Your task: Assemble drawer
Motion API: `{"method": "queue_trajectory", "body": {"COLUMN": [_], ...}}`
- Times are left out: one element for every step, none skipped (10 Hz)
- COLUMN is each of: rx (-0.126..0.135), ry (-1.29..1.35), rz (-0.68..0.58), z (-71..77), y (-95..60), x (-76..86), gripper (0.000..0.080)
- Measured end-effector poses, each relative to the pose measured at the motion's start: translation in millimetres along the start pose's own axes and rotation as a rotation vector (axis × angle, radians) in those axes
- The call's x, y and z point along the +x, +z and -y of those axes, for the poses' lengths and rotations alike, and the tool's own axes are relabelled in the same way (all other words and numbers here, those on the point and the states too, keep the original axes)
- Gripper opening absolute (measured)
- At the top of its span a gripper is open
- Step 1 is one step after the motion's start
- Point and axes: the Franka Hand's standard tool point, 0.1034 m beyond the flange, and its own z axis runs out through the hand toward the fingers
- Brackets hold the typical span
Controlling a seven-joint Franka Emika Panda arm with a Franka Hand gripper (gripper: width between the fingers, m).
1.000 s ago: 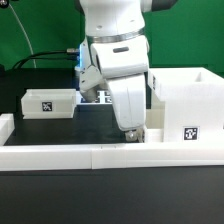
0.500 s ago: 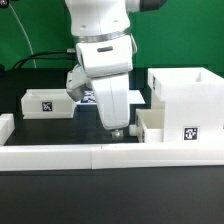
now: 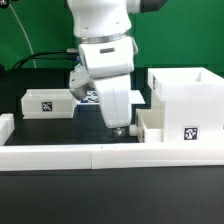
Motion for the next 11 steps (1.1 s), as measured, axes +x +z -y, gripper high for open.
{"method": "queue_trajectory", "body": {"rx": [0.005, 0.008, 0.008, 0.008, 0.008, 0.008, 0.011, 0.014, 0.016, 0.018, 0.018], "ry": [-0.006, 0.001, 0.005, 0.006, 0.007, 0.007, 0.011, 0.013, 0.012, 0.017, 0.023], "rz": [0.000, 0.001, 0.001, 0.001, 0.001, 0.001, 0.001, -0.001, -0.002, -0.004, -0.005], "z": [1.7, 2.4, 2.5, 2.5, 2.5, 2.5, 2.3, 0.8, 0.3, -0.3, -0.9], "y": [2.6, 3.8, 4.3, 4.2, 4.2, 4.2, 4.5, 5.1, 6.9, 8.8, 9.7], "x": [6.1, 9.4, 10.6, 9.6, 9.5, 9.4, 10.6, 14.2, 17.7, 20.3, 20.6], "gripper": [0.0649, 0.0649, 0.0649, 0.0649, 0.0649, 0.0649, 0.0649, 0.0649, 0.0649, 0.0649, 0.0649]}}
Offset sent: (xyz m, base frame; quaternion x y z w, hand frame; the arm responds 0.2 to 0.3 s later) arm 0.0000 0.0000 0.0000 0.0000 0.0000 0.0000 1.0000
